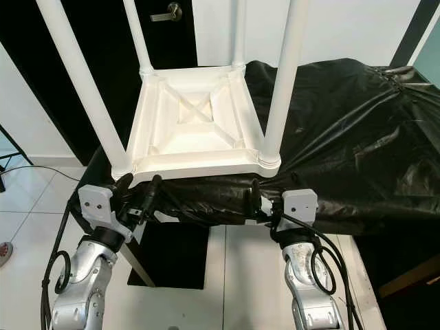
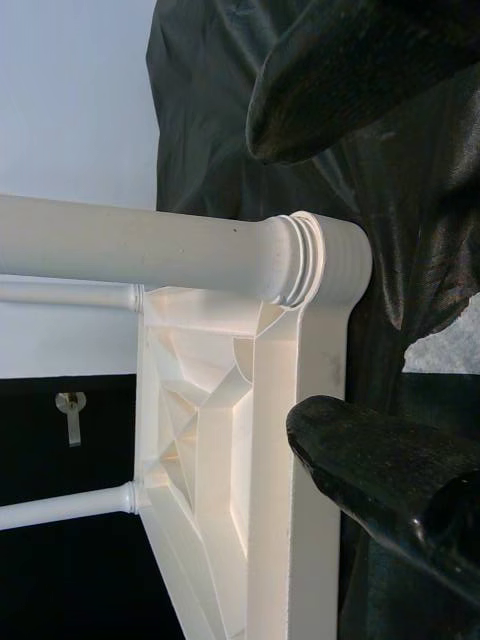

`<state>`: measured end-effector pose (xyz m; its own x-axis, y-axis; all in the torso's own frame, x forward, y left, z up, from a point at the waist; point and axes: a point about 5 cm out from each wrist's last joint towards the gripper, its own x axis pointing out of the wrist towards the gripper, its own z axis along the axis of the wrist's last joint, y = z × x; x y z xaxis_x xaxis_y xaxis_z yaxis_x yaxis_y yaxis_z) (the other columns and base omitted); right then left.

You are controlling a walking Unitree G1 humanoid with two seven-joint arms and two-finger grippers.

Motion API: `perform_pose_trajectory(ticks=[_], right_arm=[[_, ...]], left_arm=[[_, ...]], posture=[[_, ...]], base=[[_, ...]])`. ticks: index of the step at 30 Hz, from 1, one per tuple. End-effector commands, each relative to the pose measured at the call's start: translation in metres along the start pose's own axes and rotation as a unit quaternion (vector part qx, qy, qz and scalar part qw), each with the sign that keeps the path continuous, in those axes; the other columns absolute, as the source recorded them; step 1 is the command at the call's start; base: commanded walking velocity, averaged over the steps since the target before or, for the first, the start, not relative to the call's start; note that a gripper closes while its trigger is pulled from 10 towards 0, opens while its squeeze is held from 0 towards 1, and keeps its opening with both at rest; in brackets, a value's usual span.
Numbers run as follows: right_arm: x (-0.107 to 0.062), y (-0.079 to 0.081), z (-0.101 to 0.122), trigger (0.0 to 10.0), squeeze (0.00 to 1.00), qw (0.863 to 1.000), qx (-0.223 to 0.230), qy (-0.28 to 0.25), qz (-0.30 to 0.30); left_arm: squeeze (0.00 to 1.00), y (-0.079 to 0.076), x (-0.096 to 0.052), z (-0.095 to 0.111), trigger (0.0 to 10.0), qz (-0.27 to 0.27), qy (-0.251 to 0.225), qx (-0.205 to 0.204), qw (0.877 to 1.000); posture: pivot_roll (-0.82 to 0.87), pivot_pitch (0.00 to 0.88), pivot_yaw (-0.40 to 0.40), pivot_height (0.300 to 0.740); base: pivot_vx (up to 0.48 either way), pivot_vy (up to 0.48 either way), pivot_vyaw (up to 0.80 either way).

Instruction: Building children table

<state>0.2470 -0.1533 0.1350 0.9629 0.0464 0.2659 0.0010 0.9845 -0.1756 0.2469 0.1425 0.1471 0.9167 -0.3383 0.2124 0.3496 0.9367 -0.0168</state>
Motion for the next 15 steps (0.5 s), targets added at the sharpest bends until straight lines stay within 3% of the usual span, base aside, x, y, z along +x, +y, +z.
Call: perform_pose_trajectory(ticks=[1,15], right_arm=[[0.000,-0.001,-0.002,10.0,0.00,1.000,0.001,0.003,-0.004],[-0.015,-0.015,0.008,10.0,0.00,0.999,-0.010,-0.014,-0.036]], left_arm=[[0.00,0.002,-0.002,-0.001,10.0,0.023,-0.001,-0.003,1.000],[0.00,0.004,-0.011,0.009,10.0,0.003,-0.016,-0.016,1.000]], posture=[[0.09,0.000,0.006,0.740],[0.10,0.000,-0.009,0.740]], base=[[0.000,0.000,0.00],[0.019,0.000,0.00]])
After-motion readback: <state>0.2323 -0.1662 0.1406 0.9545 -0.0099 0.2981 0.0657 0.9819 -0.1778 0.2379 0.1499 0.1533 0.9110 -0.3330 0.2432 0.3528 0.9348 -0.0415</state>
